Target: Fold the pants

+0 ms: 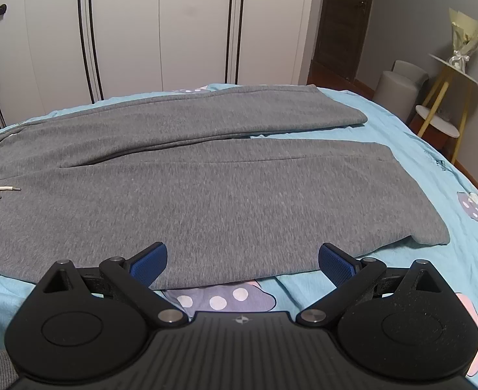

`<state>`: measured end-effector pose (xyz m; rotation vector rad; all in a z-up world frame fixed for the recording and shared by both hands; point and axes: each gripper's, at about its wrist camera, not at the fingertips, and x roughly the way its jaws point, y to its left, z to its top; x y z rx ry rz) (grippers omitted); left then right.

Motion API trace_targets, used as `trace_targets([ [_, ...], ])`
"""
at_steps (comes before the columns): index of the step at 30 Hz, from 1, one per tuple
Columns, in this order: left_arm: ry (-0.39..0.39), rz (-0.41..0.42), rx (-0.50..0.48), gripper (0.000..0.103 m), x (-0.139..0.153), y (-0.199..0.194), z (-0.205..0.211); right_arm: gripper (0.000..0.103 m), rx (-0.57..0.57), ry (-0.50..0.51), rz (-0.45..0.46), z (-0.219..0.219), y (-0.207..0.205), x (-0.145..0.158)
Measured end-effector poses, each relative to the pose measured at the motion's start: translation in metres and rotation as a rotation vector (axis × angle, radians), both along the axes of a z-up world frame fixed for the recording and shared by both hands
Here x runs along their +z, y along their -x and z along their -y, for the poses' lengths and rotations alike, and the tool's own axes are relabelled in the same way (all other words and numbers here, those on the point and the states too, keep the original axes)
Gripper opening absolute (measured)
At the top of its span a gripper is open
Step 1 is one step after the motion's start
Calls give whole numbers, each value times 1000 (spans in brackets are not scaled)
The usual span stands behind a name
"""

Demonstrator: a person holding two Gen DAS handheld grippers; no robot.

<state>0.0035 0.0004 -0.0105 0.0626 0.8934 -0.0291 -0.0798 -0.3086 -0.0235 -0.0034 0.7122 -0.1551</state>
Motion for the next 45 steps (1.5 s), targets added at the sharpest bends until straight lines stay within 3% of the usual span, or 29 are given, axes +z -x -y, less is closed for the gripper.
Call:
trace_targets([
  [45, 3, -13, 0, 103, -1, -2, 0, 100, 7, -28, 14, 2, 0, 1],
])
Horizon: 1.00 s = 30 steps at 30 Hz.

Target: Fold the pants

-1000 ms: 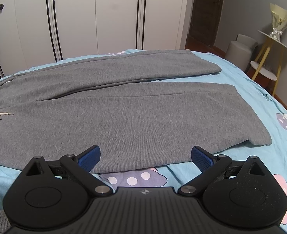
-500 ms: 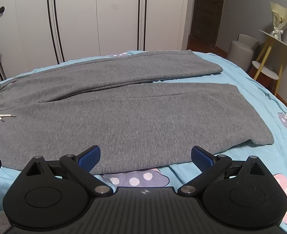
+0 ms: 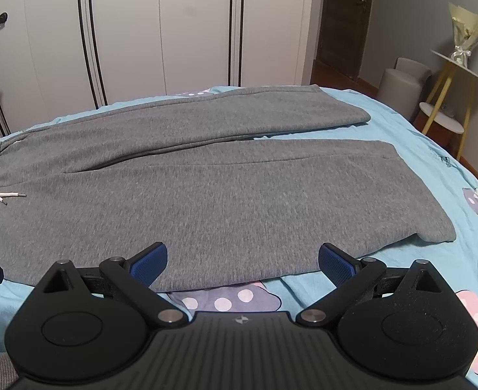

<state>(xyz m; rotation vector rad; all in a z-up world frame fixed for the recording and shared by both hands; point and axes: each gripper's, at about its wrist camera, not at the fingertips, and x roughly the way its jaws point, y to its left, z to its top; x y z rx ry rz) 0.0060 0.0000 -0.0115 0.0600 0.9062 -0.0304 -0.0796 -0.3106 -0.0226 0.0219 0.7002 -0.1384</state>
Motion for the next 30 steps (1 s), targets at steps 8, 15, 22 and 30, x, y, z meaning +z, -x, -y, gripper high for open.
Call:
trace_targets([
  [8, 2, -3, 1, 103, -1, -1, 1, 100, -4, 7, 8, 1, 0, 1],
  [15, 0, -7, -1, 103, -2, -3, 2, 100, -8, 2, 5, 4, -2, -1],
  [22, 2, -6, -3, 103, -1, -4, 4, 100, -6, -1, 1, 5, -2, -3],
  [30, 0, -8, -5, 103, 0, -4, 4, 100, -5, -1, 1, 5, -3, -3],
])
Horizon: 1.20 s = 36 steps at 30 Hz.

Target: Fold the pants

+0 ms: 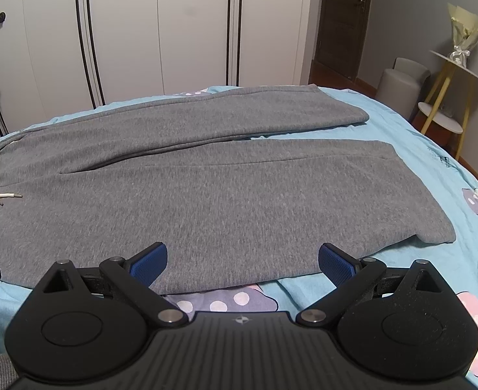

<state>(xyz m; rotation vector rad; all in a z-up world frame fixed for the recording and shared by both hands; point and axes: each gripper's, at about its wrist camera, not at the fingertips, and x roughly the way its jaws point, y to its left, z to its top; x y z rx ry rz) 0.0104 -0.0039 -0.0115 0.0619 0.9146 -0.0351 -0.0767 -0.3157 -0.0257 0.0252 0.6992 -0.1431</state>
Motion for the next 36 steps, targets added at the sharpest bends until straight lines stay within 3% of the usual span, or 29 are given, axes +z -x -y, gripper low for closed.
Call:
trace_targets([
  [18, -33, 3, 47, 103, 7, -9, 4, 100, 0, 40, 13, 1, -8, -3],
  [21, -48, 38, 106, 103, 21, -19, 6, 100, 6, 5, 3, 10, -18, -1],
  [23, -39, 58, 157, 103, 31, -31, 6, 100, 21, -68, -12, 22, -32, 3],
  [26, -20, 63, 234, 103, 38, -61, 5, 100, 8, -182, -20, 46, -66, 16],
  [30, 42, 74, 324, 103, 29, -102, 1, 100, -48, -251, -39, 72, -140, 34],
  [33, 8, 87, 431, 103, 6, -126, 0, 99, -76, -249, -47, 81, -206, 44],
  [36, -66, 102, 511, 103, -20, -141, -5, 89, -118, -270, -91, 92, -290, 44],
])
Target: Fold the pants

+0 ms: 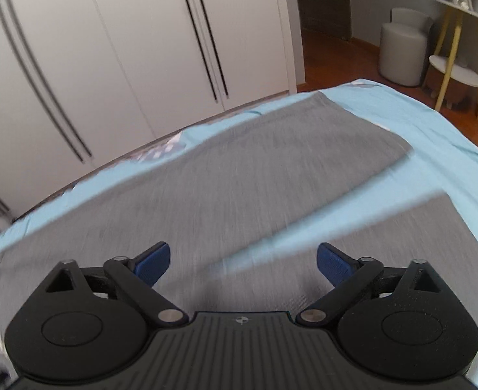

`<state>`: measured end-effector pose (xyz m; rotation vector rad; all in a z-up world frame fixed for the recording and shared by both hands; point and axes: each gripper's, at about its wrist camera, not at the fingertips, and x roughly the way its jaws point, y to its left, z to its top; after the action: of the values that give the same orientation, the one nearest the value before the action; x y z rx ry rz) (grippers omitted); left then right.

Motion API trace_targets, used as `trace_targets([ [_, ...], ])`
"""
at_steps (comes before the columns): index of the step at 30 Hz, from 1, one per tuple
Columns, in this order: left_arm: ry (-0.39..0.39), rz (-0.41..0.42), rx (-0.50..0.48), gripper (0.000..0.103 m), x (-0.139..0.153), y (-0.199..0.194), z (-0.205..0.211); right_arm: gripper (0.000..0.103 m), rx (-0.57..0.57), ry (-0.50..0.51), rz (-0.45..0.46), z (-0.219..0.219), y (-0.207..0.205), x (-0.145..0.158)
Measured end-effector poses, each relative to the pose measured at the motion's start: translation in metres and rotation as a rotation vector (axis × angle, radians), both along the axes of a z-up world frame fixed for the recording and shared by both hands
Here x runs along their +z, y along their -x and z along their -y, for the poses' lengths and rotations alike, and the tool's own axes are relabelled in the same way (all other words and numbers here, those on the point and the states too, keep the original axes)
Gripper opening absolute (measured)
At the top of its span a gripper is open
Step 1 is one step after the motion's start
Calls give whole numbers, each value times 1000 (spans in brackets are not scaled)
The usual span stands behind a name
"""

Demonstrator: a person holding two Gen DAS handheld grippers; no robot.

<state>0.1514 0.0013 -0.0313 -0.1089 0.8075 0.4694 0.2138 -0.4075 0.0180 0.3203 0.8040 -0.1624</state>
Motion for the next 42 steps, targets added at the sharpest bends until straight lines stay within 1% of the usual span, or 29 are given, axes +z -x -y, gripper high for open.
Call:
trace_targets([
  [1, -21, -10, 18, 103, -7, -6, -3, 77, -20, -16, -13, 5, -22, -2],
  [2, -36, -4, 35, 103, -12, -10, -5, 68, -45, -37, -31, 9, -50, -6],
  [3, -56, 14, 57, 103, -18, -12, -6, 51, -60, -50, -46, 13, -71, -10],
  [4, -74, 35, 67, 103, -23, -13, -7, 42, -79, -65, -59, 16, -97, -15],
  [6, -86, 44, 62, 103, -31, -17, -8, 42, -107, -82, -86, 20, -141, -24],
  [8, -78, 33, 70, 103, -40, -23, -9, 51, -136, -93, -87, 21, -179, -33],
  [9, -69, 28, 76, 103, -43, -25, -9, 61, -157, -91, -82, 21, -193, -36],
  [10, -62, 29, 78, 103, -47, -27, -8, 79, -174, -87, -91, 21, -209, -41],
  [11, -51, 26, 71, 103, -50, -28, -5, 84, -186, -78, -105, 20, -223, -46],
  [14, -22, -3, 35, 103, -62, -34, 0, 84, -252, -37, -142, 17, -252, -59],
  [16, -35, -46, 17, 103, -70, -40, 5, 84, -296, -24, -235, 18, -268, -76],
  [17, -50, -55, 15, 103, -73, -40, 7, 82, -314, -16, -271, 18, -272, -87],
  [18, -62, -54, 9, 103, -74, -40, 8, 77, -316, 9, -258, 16, -271, -92],
  [19, -72, -46, 6, 103, -74, -39, 10, 54, -311, 52, -216, 12, -266, -92],
  [20, -79, -36, 9, 103, -72, -37, 10, 34, -312, 80, -185, 11, -262, -89],
  [21, -81, -28, 11, 103, -71, -36, 9, 7, -306, 47, -145, 16, -254, -85],
  [23, -83, -13, 21, 103, -70, -34, 8, 7, -306, -109, -75, 39, -231, -77],
  [25, -88, -6, 27, 103, -66, -32, 6, 7, -269, -254, 42, 61, -195, -67],
  [27, -93, 18, 49, 103, -61, -27, 2, 6, -235, -365, 156, 75, -144, -54],
  [28, -84, 39, 59, 103, -56, -23, -1, 6, -205, -400, 216, 79, -112, -46],
  [30, -45, 90, 77, 103, -47, -16, -8, 6, -152, -411, 312, 79, -39, -33],
  [32, 13, 146, 84, 103, -37, -7, -16, 6, -110, -382, 377, 68, 40, -30],
  [33, 37, 164, 90, 103, -33, -5, -20, 6, -111, -383, 382, 63, 80, -36],
  [34, 65, 177, 94, 103, -29, -3, -24, 6, -113, -396, 366, 58, 108, -46],
  [36, 92, 167, 96, 103, -22, -5, -28, 6, -134, -408, 305, 53, 150, -78],
  [39, 93, 129, 64, 103, -12, -10, -32, 5, -186, -416, 82, 57, 153, -130],
  [40, 100, 119, 40, 103, -9, -11, -35, 1, -183, -436, 90, 61, 153, -142],
  [41, 107, 117, 23, 103, -6, -13, -37, 1, -186, -456, 105, 64, 154, -143],
  [42, 101, 120, 12, 103, -2, -14, -39, 5, -184, -469, 100, 65, 152, -140],
])
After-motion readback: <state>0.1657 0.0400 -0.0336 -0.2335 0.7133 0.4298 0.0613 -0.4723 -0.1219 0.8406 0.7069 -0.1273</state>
